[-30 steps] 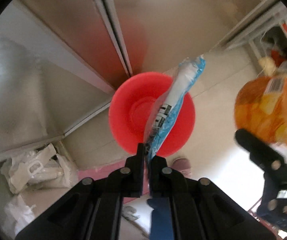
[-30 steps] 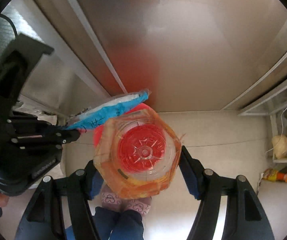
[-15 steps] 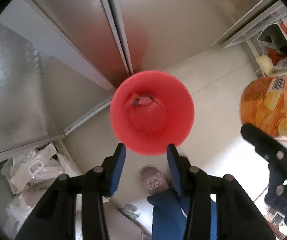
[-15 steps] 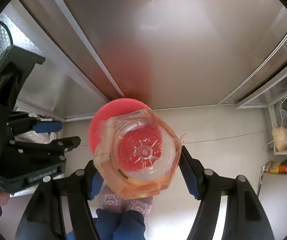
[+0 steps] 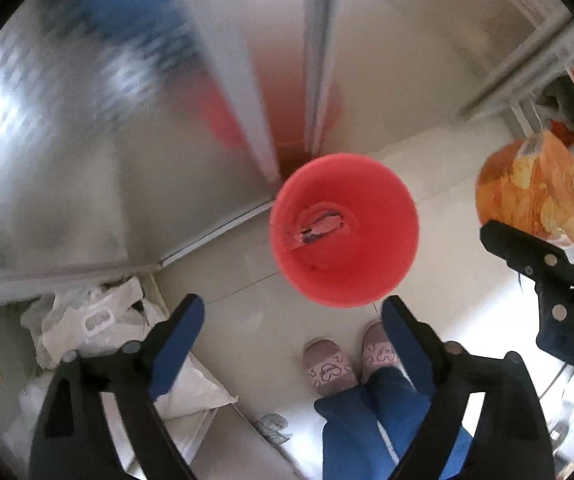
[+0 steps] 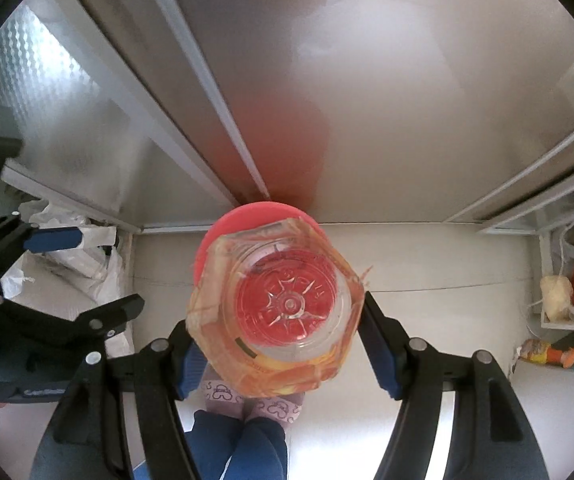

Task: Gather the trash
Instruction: 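Open the left tool to drop the wrapper while the right tool drops the orange cup into the bucket, then raise both empty tools back up to the counter, then grasp the purple-labelled juice bottle with the left tool, then grasp the white medicine box with the right tool while the left tool holds the bottle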

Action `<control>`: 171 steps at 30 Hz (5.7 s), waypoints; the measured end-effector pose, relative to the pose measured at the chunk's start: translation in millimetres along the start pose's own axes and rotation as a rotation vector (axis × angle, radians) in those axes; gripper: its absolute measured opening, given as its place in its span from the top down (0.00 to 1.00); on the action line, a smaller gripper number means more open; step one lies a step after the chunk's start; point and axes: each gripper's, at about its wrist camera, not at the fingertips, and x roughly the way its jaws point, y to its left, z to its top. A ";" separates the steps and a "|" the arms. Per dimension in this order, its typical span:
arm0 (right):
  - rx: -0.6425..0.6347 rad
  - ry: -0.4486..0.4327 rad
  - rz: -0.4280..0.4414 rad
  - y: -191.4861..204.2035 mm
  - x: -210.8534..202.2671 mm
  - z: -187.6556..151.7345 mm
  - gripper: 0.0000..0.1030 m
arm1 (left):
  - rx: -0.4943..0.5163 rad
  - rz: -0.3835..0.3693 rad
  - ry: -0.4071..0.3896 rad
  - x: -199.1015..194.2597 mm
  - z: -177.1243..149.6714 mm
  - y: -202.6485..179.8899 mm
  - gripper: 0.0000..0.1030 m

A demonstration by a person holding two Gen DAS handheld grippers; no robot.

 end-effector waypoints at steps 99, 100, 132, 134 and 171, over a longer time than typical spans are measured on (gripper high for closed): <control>-0.463 -0.250 0.188 340.5 -342.0 326.2 0.01 | -0.379 0.147 -0.298 -449.3 78.6 431.8 0.00; -0.461 -0.238 0.184 345.3 -337.2 331.3 0.01 | -0.372 0.147 -0.280 -442.2 83.5 439.1 0.00; -0.407 -0.048 0.117 358.5 -276.3 372.8 0.00 | -0.274 0.077 -0.157 -342.6 150.1 483.1 0.34; -0.431 -0.057 0.130 360.7 -282.9 369.2 0.00 | -0.300 0.074 -0.175 -352.4 142.8 480.1 0.34; -0.886 0.023 0.237 428.0 -277.2 307.1 0.76 | -0.617 -0.010 -0.342 -416.3 9.7 442.5 0.36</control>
